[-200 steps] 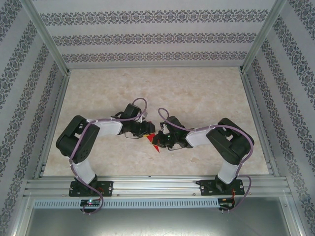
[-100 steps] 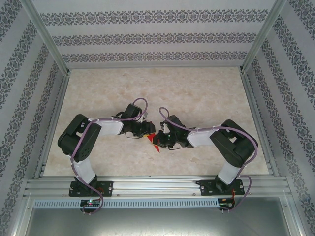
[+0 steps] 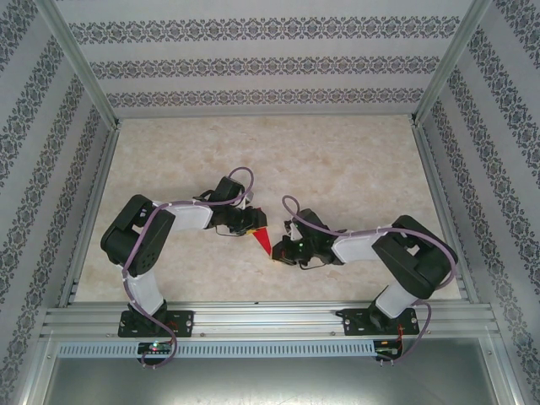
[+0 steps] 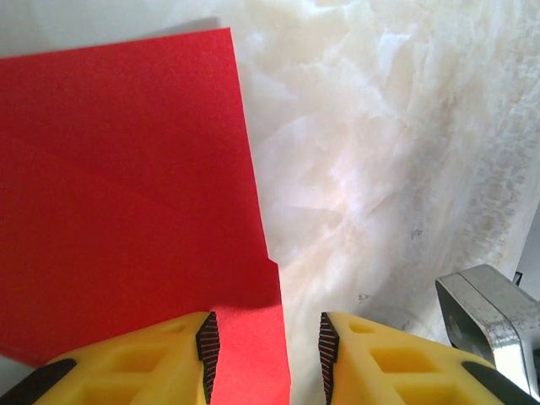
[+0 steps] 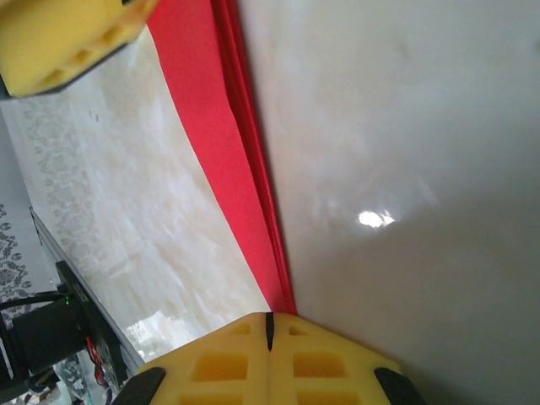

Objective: Fold a paper plane with a square sheet of paper (pick it up from the middle)
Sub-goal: Fold the wing for the fifth time at the center of the table.

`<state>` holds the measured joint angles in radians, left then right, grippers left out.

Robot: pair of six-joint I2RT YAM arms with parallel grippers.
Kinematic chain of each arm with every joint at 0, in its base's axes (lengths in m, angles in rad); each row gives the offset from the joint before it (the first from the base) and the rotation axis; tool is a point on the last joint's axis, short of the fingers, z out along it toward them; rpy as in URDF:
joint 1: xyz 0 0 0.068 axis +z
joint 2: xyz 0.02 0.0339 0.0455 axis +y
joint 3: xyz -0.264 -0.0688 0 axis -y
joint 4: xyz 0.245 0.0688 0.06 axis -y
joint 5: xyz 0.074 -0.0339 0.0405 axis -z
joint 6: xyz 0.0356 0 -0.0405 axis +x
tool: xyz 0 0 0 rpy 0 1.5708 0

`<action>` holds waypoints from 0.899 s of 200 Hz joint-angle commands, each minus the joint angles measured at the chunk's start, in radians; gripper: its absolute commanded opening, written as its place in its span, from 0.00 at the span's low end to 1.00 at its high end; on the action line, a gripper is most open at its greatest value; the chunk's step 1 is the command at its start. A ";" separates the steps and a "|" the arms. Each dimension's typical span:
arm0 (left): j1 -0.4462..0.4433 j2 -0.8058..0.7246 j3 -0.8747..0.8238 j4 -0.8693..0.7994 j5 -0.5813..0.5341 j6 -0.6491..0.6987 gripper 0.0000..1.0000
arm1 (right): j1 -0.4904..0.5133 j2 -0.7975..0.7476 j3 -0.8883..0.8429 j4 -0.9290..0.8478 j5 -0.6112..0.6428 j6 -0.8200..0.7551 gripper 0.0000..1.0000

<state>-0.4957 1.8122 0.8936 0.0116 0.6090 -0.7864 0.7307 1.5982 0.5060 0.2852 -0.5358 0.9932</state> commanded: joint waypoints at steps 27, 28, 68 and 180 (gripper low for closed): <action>0.011 0.059 -0.007 -0.046 -0.095 0.040 0.42 | -0.010 -0.094 -0.084 -0.093 0.038 0.015 0.01; 0.011 0.057 -0.006 -0.046 -0.095 0.041 0.42 | -0.010 -0.097 -0.083 -0.093 0.039 0.014 0.01; -0.006 -0.007 0.050 -0.147 -0.119 0.086 0.45 | -0.031 -0.268 -0.025 -0.239 0.175 -0.058 0.06; -0.092 -0.305 0.189 -0.543 -0.565 0.042 0.69 | -0.072 -0.487 -0.068 -0.279 0.455 -0.098 0.57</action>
<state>-0.5682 1.5616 1.0748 -0.3817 0.1932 -0.7116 0.6712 1.1023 0.4553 -0.0143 -0.1337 0.9016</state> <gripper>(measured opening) 0.669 0.569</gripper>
